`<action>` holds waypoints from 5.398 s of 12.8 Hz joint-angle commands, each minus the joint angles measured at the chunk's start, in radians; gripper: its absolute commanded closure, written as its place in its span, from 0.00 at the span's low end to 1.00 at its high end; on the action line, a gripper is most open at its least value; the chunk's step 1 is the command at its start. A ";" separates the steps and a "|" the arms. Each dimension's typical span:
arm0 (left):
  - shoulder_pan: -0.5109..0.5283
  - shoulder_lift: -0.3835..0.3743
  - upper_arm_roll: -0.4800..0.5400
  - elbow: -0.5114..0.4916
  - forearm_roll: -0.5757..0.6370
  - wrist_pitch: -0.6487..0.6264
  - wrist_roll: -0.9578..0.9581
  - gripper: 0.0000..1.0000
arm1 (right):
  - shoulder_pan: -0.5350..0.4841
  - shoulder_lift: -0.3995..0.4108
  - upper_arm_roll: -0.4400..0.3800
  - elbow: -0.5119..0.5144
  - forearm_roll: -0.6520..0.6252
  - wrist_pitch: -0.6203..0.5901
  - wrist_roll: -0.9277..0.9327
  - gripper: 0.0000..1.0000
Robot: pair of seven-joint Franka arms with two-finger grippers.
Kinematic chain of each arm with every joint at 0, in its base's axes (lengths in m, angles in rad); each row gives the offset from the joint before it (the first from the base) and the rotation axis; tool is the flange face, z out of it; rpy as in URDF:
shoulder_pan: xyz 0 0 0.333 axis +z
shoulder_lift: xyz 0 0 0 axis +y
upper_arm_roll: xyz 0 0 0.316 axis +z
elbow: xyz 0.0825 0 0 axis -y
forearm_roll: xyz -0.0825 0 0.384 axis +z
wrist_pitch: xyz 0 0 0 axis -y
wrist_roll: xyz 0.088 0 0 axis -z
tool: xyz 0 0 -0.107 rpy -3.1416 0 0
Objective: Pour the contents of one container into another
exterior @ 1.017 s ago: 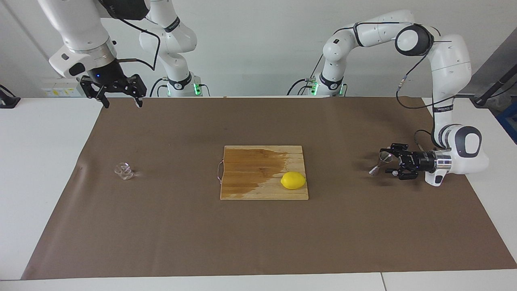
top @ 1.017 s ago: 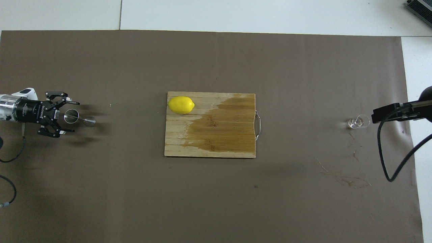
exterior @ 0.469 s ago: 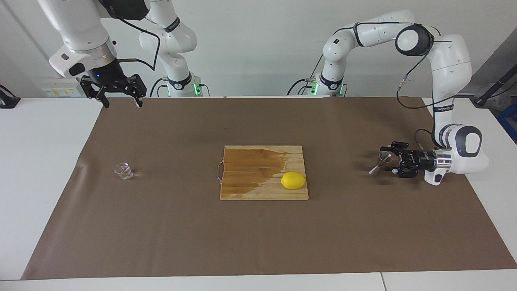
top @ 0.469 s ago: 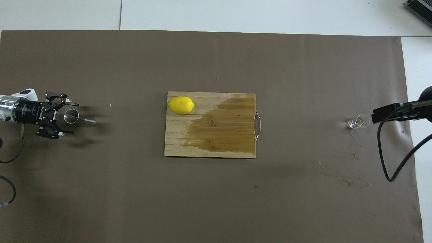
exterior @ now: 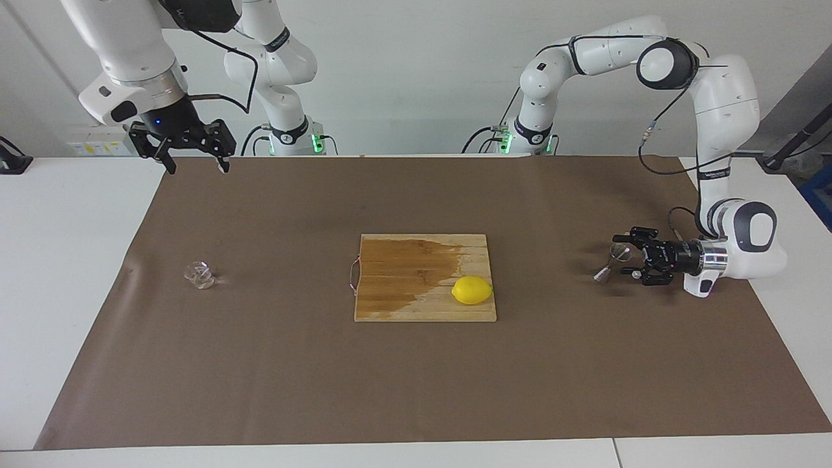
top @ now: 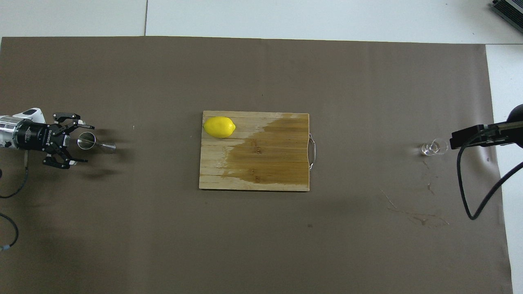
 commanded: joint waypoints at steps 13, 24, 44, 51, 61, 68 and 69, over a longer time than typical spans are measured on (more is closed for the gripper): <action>0.007 -0.006 0.002 -0.004 0.013 -0.025 0.021 0.25 | -0.013 0.003 0.004 0.008 0.011 -0.017 -0.030 0.00; 0.007 -0.006 0.002 -0.004 0.013 -0.025 -0.001 0.54 | -0.014 0.002 0.004 0.008 0.011 -0.017 -0.030 0.00; -0.241 -0.204 0.049 -0.105 -0.202 -0.017 -0.107 0.61 | -0.014 0.003 0.004 0.006 0.011 -0.018 -0.033 0.00; -0.556 -0.345 0.246 -0.261 -0.434 0.066 -0.090 0.60 | -0.014 0.003 0.004 0.006 0.011 -0.018 -0.035 0.00; -0.886 -0.494 0.393 -0.479 -0.692 0.270 -0.073 0.60 | -0.016 0.003 0.004 0.006 0.011 -0.018 -0.035 0.00; -1.015 -0.488 0.410 -0.530 -0.845 0.417 0.010 0.60 | -0.016 0.003 0.004 0.005 0.011 -0.024 -0.035 0.00; -1.019 -0.482 0.408 -0.539 -0.868 0.423 0.036 0.60 | -0.014 0.003 0.004 0.005 0.011 -0.024 -0.035 0.00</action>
